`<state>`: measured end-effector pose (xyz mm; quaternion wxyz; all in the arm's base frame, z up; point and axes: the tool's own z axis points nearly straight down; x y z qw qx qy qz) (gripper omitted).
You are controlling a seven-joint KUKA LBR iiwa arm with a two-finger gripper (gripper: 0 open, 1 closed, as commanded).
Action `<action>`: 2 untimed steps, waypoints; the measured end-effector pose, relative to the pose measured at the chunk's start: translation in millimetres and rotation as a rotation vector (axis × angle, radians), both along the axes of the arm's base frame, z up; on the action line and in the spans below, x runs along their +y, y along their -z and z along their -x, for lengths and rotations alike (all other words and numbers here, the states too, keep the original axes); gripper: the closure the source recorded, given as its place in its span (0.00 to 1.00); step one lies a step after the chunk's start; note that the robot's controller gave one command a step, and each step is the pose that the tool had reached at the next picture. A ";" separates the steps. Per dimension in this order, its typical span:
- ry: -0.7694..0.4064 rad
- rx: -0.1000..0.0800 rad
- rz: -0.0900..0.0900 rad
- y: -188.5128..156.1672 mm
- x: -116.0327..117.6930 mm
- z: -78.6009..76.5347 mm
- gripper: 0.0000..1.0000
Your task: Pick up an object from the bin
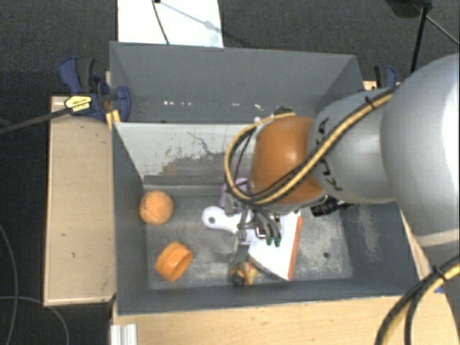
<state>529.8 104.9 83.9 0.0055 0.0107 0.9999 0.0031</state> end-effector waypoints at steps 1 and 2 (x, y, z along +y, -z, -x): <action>0.149 0.010 0.004 -21.5 -3.8 8.1 0.00; 0.109 0.001 -0.003 1.0 0.3 5.1 0.00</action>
Offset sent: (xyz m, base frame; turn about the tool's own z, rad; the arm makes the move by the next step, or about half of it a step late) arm -0.0074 -0.0043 -0.0139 0.1066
